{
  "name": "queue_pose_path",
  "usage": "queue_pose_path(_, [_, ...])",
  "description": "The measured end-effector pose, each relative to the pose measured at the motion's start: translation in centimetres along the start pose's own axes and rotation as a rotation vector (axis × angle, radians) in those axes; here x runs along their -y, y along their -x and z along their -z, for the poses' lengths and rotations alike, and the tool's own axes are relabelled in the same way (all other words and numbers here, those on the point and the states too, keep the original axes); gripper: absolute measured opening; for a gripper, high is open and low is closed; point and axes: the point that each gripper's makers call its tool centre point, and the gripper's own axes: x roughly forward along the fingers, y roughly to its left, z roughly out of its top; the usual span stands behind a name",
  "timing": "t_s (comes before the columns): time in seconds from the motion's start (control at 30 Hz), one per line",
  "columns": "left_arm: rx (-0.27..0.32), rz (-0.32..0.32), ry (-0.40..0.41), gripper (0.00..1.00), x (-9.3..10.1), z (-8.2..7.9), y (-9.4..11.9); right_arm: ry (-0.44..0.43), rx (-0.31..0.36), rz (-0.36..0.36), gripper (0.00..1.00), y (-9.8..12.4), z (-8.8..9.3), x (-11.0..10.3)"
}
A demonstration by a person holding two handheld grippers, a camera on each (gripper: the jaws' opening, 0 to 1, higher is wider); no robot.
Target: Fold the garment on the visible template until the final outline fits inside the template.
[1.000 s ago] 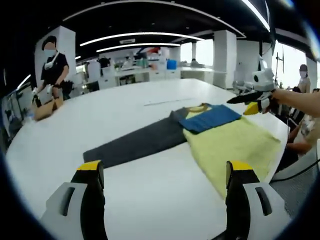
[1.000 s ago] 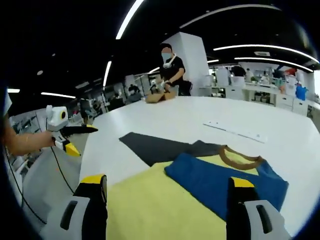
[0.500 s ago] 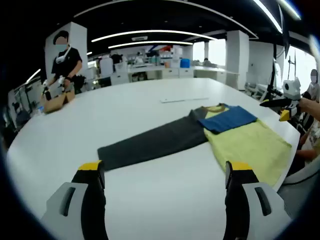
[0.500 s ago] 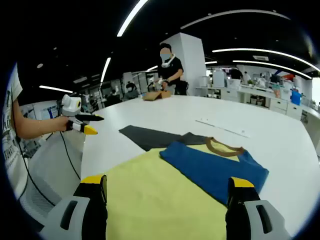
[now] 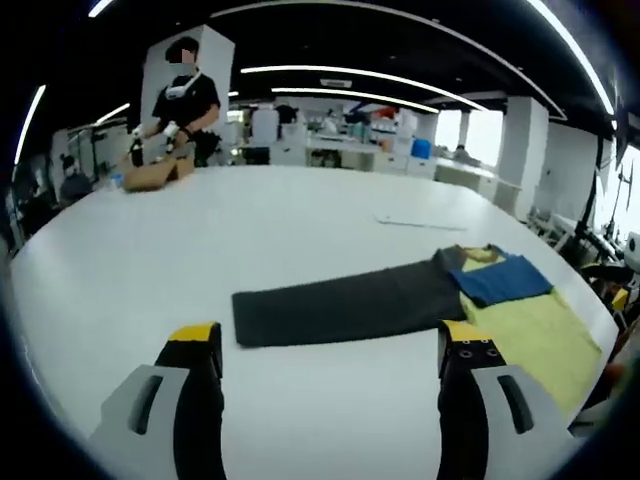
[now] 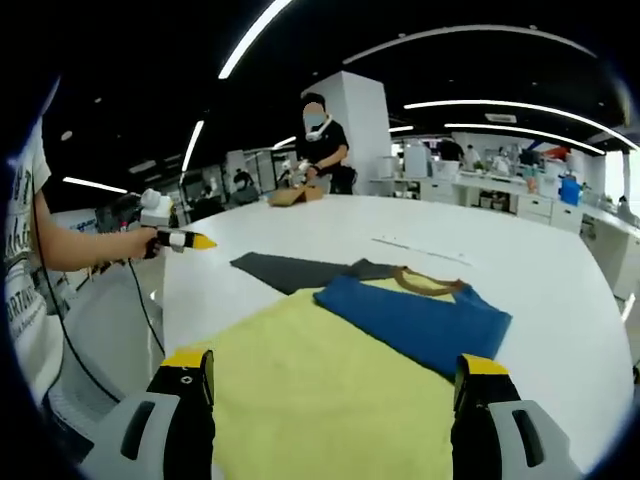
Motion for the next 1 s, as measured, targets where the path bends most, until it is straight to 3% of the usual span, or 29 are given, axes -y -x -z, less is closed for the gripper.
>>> queue_pose_path(0.17, [-0.007, -0.035, 0.046, 0.78, -0.9, 0.4, -1.0, 0.000, -0.002, 0.018, 0.99, 0.9, 0.6, -0.5])
queue_pose_path(0.37, [-0.023, -0.029, 0.098, 0.72, -0.8, 0.7, -2.6, 0.010, 0.016, 0.052, 0.99, 1.5, 1.4, -0.6])
queue_pose_path(0.5, [-0.049, -0.068, 0.074, 0.68, -1.9, 1.2, -3.7, -0.006, 0.005, 0.058, 0.98, 1.6, 2.1, -0.6])
queue_pose_path(0.67, [-0.039, -0.122, 0.026, 0.61, -3.7, 1.8, -4.9, -0.013, -0.006, 0.090, 0.94, 2.1, 2.4, 0.0])
queue_pose_path(0.73, [-0.031, -0.123, 0.053, 0.59, -4.2, 2.2, -5.4, -0.019, 0.004, 0.103, 0.92, 2.3, 2.1, 0.5])
queue_pose_path(0.87, [-0.050, -0.140, -0.020, 0.48, -4.7, 3.1, -5.8, -0.021, 0.008, 0.119, 0.92, 2.6, 1.9, 1.0])
queue_pose_path(1.0, [-0.061, -0.149, 0.001, 0.42, -5.0, 3.8, -6.0, -0.019, 0.001, 0.134, 0.91, 2.6, 1.9, 1.4])
